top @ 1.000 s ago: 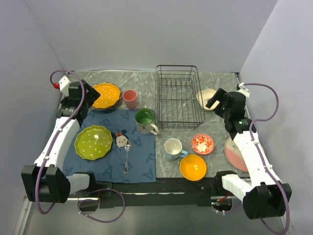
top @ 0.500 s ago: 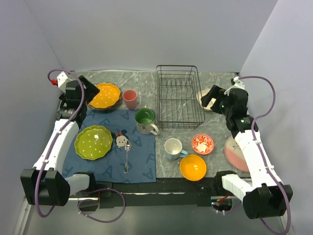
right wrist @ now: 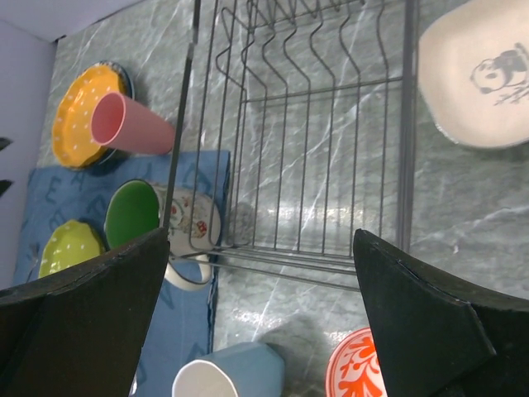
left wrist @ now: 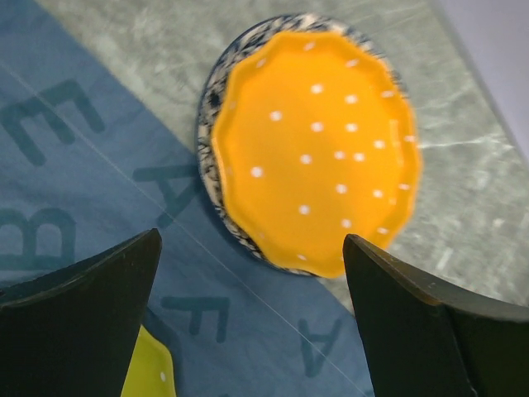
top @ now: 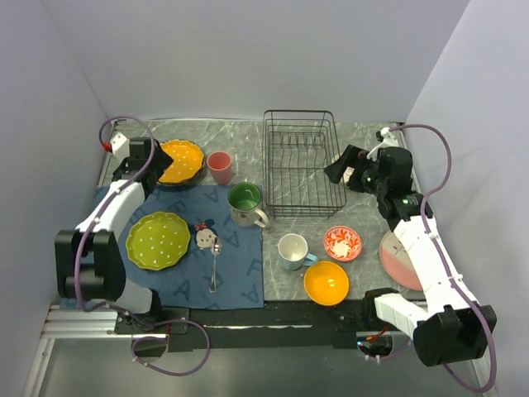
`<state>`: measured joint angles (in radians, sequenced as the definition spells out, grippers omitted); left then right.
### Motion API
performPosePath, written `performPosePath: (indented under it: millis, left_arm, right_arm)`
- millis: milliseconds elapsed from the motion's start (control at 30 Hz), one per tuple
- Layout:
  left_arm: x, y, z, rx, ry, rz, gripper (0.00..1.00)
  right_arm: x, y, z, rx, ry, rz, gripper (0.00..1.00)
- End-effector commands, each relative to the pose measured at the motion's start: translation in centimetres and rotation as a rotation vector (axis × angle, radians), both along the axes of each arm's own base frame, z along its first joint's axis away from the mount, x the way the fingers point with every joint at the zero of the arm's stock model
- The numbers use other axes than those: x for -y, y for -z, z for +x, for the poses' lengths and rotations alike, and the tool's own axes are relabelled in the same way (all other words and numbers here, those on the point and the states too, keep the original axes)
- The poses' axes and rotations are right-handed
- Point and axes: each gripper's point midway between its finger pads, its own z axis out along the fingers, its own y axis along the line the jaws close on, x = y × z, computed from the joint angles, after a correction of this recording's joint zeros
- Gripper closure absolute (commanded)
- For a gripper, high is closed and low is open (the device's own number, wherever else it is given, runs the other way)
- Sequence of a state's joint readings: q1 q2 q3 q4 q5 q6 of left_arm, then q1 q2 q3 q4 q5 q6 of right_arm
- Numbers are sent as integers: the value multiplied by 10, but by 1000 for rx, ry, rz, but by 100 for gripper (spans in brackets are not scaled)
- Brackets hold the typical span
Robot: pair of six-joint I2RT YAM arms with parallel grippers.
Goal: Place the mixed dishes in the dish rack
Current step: Grab a plate with the left arm
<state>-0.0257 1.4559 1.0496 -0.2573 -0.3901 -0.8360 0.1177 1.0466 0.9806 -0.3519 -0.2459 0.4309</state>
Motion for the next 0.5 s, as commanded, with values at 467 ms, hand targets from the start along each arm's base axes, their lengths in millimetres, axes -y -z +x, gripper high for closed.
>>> performPosePath:
  millis: [467]
  left_arm:
    - [-16,38,40,-8,-22,-153,24]
  right_arm:
    - [-6,4,0,-36,0,12,0]
